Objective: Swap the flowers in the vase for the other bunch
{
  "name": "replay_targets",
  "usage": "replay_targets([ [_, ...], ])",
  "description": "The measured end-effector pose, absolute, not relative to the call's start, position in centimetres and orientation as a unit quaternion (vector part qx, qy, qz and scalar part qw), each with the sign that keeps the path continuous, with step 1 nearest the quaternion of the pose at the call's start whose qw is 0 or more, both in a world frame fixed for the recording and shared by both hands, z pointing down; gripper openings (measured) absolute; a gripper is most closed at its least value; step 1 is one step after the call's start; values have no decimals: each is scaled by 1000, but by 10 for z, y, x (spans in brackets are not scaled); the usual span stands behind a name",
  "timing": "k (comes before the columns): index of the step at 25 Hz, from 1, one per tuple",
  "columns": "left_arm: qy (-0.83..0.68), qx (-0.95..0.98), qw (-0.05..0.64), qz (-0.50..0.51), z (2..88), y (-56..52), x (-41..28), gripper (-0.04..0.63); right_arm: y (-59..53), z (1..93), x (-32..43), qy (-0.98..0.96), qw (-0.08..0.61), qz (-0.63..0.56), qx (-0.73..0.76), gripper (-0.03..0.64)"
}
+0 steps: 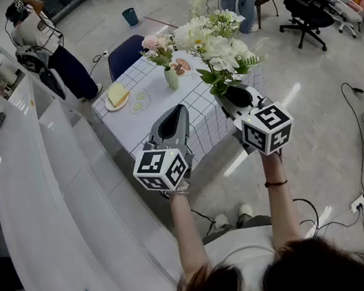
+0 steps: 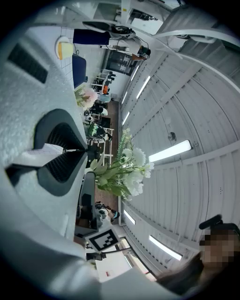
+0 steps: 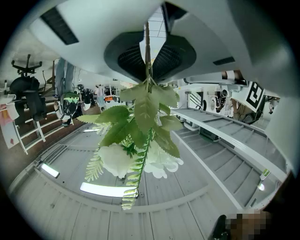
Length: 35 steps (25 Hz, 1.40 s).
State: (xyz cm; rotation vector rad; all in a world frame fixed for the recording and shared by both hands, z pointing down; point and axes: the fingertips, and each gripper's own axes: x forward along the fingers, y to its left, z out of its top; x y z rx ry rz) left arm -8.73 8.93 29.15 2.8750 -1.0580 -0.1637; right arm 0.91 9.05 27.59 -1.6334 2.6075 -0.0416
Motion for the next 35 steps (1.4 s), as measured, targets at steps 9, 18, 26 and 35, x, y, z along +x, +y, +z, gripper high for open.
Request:
replay_targets([
  [9, -345, 936, 37, -56, 294, 88, -88, 23, 89, 278, 11, 846, 30, -13, -532, 48],
  [18, -349, 935, 36, -52, 296, 89, -72, 23, 89, 277, 28, 853, 47, -23, -520, 48],
  [26, -378, 923, 53, -47, 309, 93, -58, 23, 89, 283, 42, 866, 55, -31, -496, 48],
  [35, -409, 909, 62, -41, 317, 93, -71, 17, 81, 292, 37, 877, 70, -55, -472, 48],
])
